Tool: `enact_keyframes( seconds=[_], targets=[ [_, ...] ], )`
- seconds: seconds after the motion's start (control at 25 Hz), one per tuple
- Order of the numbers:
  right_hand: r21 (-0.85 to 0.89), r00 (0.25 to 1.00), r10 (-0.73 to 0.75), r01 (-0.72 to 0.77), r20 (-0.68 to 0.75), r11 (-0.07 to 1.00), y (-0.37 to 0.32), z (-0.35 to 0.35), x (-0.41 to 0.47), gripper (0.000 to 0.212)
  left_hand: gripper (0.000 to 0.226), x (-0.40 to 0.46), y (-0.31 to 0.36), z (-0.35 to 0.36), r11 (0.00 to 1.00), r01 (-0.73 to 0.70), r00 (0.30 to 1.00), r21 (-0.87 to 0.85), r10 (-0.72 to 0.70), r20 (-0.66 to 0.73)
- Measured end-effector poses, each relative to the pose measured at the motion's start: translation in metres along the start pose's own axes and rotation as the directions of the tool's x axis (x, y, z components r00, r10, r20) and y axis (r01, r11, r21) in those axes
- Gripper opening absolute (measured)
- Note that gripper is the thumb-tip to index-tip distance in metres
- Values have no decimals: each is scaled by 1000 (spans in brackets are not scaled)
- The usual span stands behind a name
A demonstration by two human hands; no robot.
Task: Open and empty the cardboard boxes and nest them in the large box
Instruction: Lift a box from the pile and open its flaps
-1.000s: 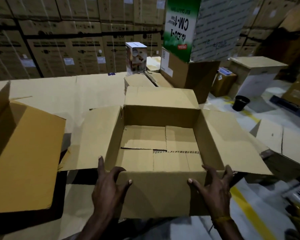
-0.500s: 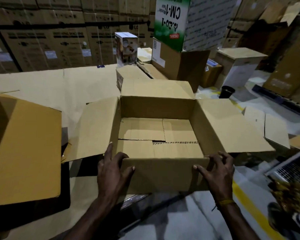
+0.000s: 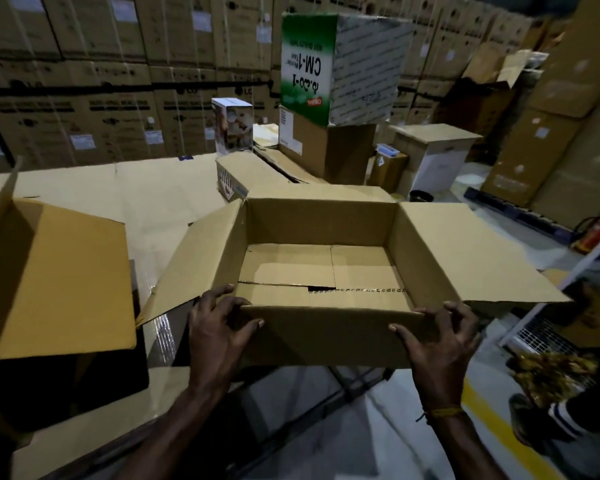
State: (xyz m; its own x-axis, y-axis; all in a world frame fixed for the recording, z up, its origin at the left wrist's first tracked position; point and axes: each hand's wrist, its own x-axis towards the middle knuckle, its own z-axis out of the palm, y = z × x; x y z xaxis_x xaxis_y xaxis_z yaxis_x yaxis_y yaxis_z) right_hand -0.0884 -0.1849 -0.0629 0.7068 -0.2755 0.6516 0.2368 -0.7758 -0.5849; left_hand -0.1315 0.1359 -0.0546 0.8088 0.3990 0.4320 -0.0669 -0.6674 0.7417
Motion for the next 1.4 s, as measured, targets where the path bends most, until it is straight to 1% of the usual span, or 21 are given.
enact_keyframes(
  seconds=[0.08,0.24,0.36,0.48,0.6,0.76,0.96,1.16,1.28,1.4],
  targets=[
    [12,998,30,-29,-61,1000,-11,-51,-33,47,37,-34,27,-23,996,-56,998,-64,58,27],
    [-1,995,11,-11,-98,1000,-17,-71,-25,47,41,-28,41,-29,994,-83,996,-77,85,24],
    [-20,985,-4,1,-170,1000,-27,-100,-33,47,39,-33,57,-38,986,-133,990,-105,137,34],
    [-35,973,33,-42,-229,999,-42,-151,-63,47,38,-58,82,-61,974,-182,981,-132,190,47],
    [-43,966,82,-95,-246,995,-52,-186,-84,49,39,-76,100,-81,957,-228,967,-178,244,76],
    [-99,954,70,-103,-292,990,-76,-217,-104,51,40,-94,111,-110,943,-235,959,-237,264,100],
    [-60,957,38,-58,-286,997,-125,-214,-125,50,40,-94,95,-169,950,-234,964,-207,255,82],
    [37,949,-50,65,-310,997,-204,-188,-133,51,41,-68,70,-266,950,-280,959,-137,282,-3],
    [116,936,-102,149,-338,982,-279,-160,-139,52,42,-45,44,-349,944,-316,948,-96,310,-77],
    [166,923,-117,189,-366,968,-369,-128,-154,46,41,-20,6,-438,939,-343,930,-37,334,-151]
  ],
)
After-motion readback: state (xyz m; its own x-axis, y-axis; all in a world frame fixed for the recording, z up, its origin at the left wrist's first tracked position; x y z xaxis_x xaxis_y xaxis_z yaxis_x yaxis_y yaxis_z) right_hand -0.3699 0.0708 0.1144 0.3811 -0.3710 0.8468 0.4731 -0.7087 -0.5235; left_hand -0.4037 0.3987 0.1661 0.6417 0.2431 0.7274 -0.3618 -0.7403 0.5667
